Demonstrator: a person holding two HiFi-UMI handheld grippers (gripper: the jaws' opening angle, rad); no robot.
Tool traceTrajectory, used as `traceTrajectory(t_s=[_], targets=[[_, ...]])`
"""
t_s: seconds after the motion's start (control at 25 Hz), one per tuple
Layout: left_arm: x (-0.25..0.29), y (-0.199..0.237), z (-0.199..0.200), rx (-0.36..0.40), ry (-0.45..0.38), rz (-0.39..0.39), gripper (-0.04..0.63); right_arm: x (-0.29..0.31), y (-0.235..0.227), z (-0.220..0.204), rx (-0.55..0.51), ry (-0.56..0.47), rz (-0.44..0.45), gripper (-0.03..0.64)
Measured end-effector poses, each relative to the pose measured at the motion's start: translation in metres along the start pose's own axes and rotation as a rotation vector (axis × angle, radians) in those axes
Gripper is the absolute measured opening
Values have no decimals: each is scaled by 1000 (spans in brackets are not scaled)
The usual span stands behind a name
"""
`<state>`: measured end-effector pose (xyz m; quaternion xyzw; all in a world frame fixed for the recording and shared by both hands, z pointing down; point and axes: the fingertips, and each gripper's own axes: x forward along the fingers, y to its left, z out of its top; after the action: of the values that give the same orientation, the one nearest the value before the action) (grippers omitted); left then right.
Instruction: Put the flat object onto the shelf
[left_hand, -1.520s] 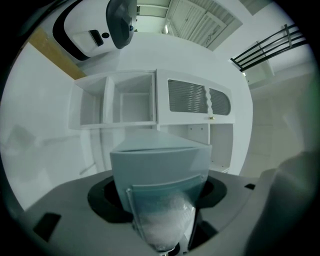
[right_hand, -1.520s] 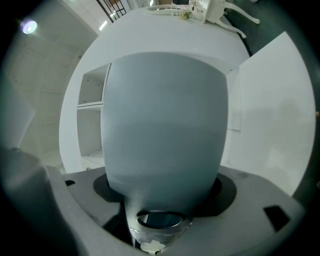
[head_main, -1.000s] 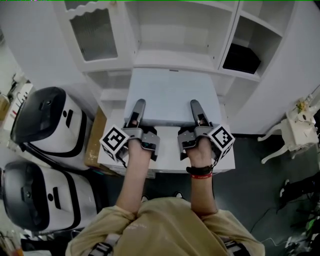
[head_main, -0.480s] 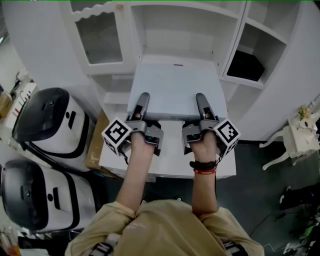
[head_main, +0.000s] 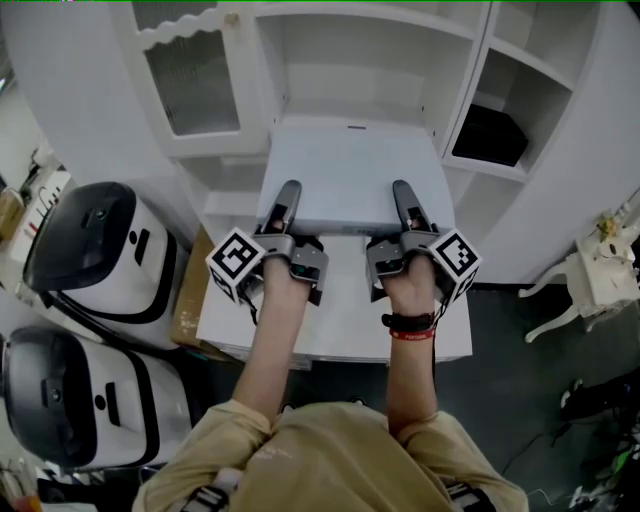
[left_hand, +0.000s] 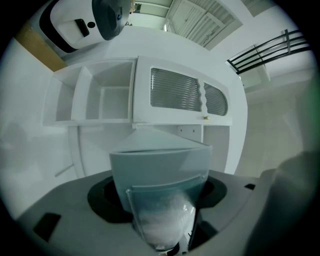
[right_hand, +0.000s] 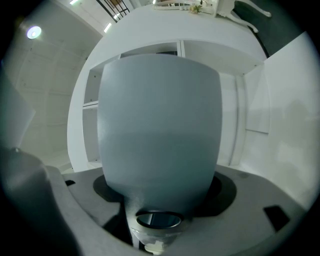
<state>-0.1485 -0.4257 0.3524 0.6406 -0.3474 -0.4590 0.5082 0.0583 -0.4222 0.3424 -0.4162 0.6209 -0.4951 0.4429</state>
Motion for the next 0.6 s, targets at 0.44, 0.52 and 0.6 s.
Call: traceTrajectory(t_s=[0.44,0.52,0.6], targets=[[32,9,7,-23,0,5,319,30,-5,11,12,2,0,350],[38,11,9,-16,3,11,319,37,-7,14,21,-1,10,350],[47,13,11,-15,3,17,318,46,-9,19,30,-10,10,350]])
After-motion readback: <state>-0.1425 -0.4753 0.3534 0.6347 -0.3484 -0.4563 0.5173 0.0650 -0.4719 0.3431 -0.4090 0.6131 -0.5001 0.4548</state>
